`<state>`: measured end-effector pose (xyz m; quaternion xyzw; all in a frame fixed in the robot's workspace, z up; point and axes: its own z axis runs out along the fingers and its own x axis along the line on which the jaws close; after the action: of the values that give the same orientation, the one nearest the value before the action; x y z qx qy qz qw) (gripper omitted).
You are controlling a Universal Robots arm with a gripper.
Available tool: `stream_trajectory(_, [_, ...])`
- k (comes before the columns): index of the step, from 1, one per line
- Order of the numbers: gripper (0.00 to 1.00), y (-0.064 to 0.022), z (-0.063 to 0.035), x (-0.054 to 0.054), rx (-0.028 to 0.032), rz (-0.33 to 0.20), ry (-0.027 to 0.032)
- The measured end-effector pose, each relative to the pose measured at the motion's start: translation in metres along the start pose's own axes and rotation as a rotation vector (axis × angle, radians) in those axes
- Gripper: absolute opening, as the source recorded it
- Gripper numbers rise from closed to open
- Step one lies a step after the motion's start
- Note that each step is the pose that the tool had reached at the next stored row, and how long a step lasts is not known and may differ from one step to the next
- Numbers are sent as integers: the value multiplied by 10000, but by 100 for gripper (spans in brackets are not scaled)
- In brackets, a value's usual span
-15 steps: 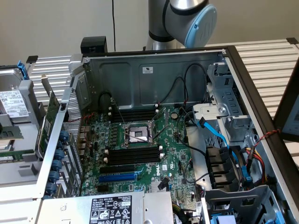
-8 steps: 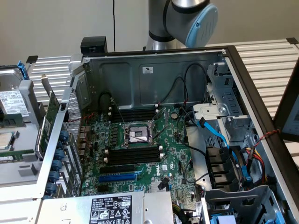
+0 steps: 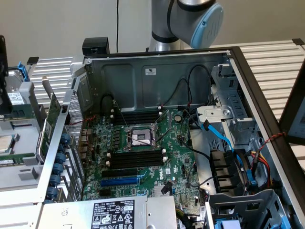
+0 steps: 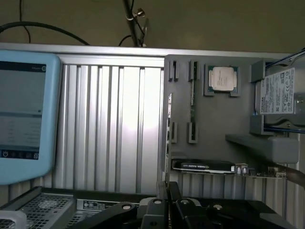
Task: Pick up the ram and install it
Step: 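Pick up the ram and move it above insertion slot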
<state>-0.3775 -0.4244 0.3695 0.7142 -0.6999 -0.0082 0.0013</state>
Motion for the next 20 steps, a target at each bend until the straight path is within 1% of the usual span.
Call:
stream_trajectory(3, [13,-103,-70,7,-1,-7,-13])
stream_trajectory(7, [13,-224,-179,19,1,-17,-59])
stream_trajectory(12, [13,-401,-301,28,-3,-37,-81])
stream_trajectory(14, [13,-476,-338,30,-6,-53,-87])
stream_trajectory(17, [13,-612,-386,34,-16,-55,-88])
stream_trajectory(20, [13,-749,-402,37,-20,-59,-87])
